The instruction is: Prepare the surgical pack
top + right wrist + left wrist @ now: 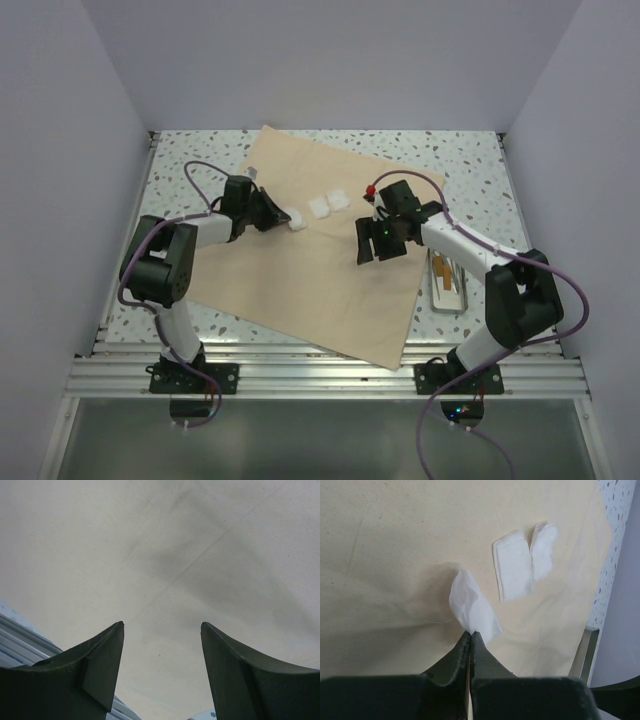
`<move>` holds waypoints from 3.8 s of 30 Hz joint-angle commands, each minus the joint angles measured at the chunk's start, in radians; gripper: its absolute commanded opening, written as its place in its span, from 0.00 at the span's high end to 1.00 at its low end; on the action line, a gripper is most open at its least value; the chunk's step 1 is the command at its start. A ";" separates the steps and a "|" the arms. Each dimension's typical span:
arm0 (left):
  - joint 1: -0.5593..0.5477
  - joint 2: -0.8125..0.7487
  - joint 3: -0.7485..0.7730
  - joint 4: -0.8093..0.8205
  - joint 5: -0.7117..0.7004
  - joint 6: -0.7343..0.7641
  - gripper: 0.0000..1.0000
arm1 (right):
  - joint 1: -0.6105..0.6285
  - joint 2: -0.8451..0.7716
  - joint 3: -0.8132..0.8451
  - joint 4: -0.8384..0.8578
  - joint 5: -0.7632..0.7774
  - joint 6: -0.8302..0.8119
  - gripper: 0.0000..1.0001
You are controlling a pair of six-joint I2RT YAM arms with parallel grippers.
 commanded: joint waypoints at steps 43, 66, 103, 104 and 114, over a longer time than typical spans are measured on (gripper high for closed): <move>-0.009 0.086 0.020 0.038 0.029 0.001 0.66 | 0.013 0.014 0.046 0.037 -0.015 -0.002 0.33; -0.021 0.046 0.008 0.174 0.058 -0.026 1.00 | 0.014 0.014 0.059 0.030 -0.007 -0.002 0.33; -0.319 -0.611 -0.397 0.309 0.252 0.101 1.00 | -0.063 -0.152 -0.152 0.543 -0.773 0.278 0.20; -0.322 -0.609 -0.396 0.313 0.256 0.100 1.00 | -0.063 -0.145 -0.150 0.542 -0.776 0.278 0.21; -0.351 -0.596 -0.390 0.336 0.264 0.093 1.00 | -0.060 -0.126 -0.155 0.597 -0.800 0.315 0.33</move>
